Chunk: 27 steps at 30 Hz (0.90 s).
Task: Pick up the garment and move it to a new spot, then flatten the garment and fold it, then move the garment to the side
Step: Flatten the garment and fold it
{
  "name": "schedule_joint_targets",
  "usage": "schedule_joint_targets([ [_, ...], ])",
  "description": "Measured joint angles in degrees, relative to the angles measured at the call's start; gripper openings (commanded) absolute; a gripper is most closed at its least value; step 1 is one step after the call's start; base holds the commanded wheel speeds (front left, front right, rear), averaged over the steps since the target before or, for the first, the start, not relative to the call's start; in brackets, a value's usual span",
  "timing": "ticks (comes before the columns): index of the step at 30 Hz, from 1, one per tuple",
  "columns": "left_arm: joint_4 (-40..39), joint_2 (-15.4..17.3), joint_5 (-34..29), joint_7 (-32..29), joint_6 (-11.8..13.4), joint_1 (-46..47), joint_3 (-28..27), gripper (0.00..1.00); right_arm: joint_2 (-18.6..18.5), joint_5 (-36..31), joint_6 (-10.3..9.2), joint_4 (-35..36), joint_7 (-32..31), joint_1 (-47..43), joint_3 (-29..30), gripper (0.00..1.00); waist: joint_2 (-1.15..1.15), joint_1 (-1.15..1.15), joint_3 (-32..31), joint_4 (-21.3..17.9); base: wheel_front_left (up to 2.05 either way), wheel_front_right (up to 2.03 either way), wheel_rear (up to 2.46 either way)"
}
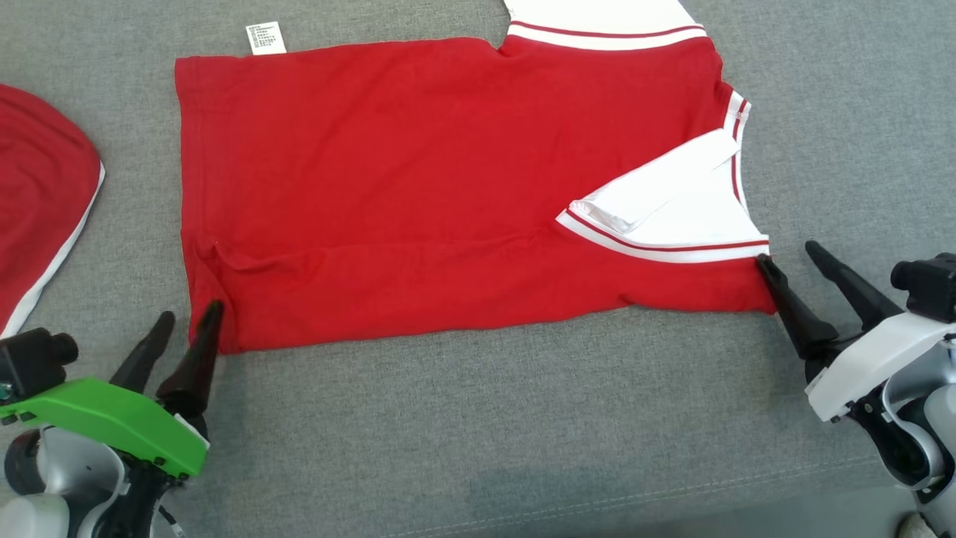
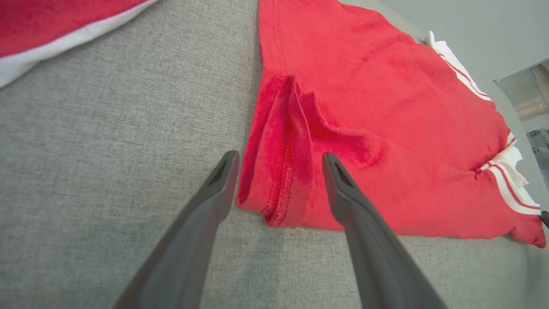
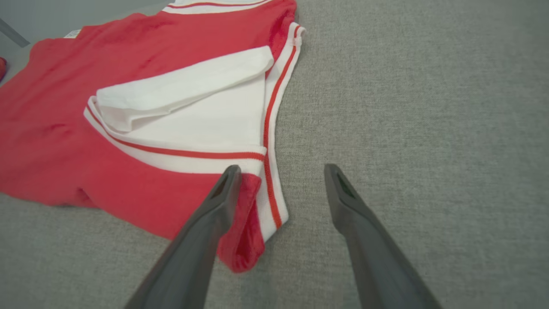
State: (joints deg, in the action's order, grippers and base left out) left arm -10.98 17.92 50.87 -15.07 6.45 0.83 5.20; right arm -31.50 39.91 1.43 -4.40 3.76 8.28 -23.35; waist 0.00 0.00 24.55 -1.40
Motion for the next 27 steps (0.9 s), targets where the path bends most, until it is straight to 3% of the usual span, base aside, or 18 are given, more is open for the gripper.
schedule_joint_targets([
  [10, 0.7, -0.7, 1.0, -0.6, -1.4, -0.2, 2.6, 1.0, 1.2, 0.1, 0.51, -1.9, 0.2, -1.2, -1.6, 1.0, 0.0, 0.0, 0.3, -0.1, 0.0, 0.0, 0.0],
  [27, 5.1, 0.8, 0.2, -1.1, -1.4, -0.7, 2.5, 1.0, 2.5, 1.5, 1.6, -3.2, 0.5, -1.6, -2.9, 1.0, 0.0, 0.0, -0.2, -0.2, 0.0, 0.0, 0.0],
])
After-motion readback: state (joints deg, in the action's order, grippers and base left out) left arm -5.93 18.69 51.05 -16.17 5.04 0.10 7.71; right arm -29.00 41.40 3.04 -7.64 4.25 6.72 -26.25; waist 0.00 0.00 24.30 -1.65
